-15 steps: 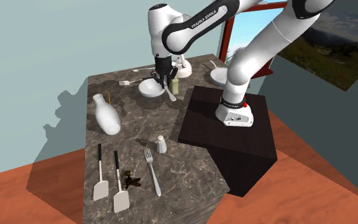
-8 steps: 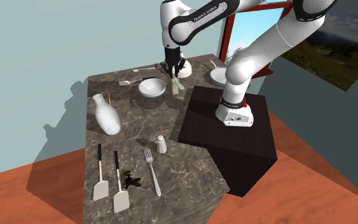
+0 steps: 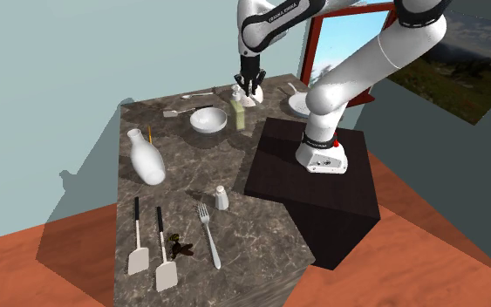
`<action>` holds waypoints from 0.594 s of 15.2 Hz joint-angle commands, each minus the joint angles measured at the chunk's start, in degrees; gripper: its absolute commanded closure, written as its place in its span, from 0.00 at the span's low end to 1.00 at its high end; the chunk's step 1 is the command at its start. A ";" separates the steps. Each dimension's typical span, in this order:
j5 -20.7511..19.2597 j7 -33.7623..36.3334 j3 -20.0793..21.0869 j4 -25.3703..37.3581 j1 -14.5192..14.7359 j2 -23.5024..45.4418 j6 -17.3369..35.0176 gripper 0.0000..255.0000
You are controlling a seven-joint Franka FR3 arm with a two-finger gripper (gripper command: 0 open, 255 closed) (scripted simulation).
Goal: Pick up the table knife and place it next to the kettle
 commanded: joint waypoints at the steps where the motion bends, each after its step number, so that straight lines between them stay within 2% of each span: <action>1: -1.98 -3.11 -2.49 0.92 -2.17 0.97 0.02 1.00; 9: -8.32 -14.50 -11.73 5.85 -9.42 7.94 2.25 1.00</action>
